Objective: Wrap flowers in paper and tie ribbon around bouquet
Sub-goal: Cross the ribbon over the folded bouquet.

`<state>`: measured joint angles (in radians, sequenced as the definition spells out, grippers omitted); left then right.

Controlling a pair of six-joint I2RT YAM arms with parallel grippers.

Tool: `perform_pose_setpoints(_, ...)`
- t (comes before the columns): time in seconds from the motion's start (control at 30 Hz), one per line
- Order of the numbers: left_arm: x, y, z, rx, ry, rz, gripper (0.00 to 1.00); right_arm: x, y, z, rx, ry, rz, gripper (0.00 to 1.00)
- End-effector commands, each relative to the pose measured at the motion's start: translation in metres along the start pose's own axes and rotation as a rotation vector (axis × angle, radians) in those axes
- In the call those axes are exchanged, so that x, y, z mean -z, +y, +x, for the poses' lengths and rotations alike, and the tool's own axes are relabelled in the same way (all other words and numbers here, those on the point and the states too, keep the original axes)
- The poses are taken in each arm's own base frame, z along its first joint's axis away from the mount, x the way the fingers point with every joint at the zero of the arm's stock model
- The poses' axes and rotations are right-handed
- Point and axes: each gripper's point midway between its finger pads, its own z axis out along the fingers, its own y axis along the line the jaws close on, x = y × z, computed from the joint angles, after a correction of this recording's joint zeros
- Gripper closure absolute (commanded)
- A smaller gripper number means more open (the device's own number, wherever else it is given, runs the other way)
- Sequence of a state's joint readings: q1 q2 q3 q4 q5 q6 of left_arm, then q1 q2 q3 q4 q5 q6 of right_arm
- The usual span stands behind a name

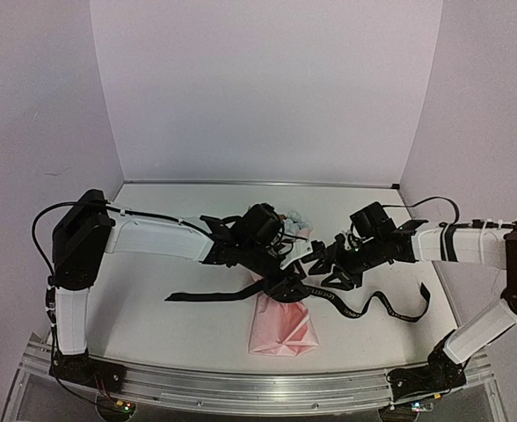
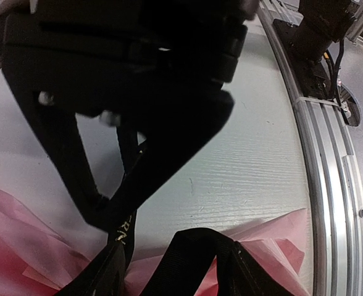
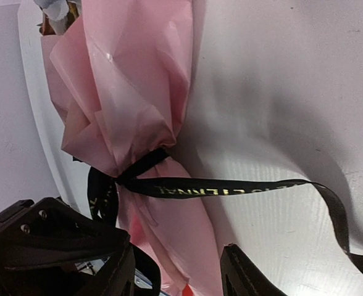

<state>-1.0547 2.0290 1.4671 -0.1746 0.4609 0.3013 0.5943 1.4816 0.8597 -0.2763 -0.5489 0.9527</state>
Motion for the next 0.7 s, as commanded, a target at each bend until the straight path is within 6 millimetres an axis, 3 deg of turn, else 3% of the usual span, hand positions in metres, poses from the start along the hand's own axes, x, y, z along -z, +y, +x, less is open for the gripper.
perform_pose_setpoints(0.0,0.019,0.005,-0.034,-0.089,-0.103,-0.029,0.45,-0.011,0.028,-0.008,-0.112,-0.004,-0.132,0.53)
perform_pose_setpoints(0.2,0.014,0.007,-0.029,-0.104,-0.084,-0.027,0.46,-0.02,0.026,-0.006,-0.22,0.017,-0.145,0.54)
perform_pose_setpoints(0.67,0.005,0.028,-0.024,-0.146,-0.068,-0.122,0.47,-0.02,0.019,0.017,-0.295,0.055,-0.132,0.6)
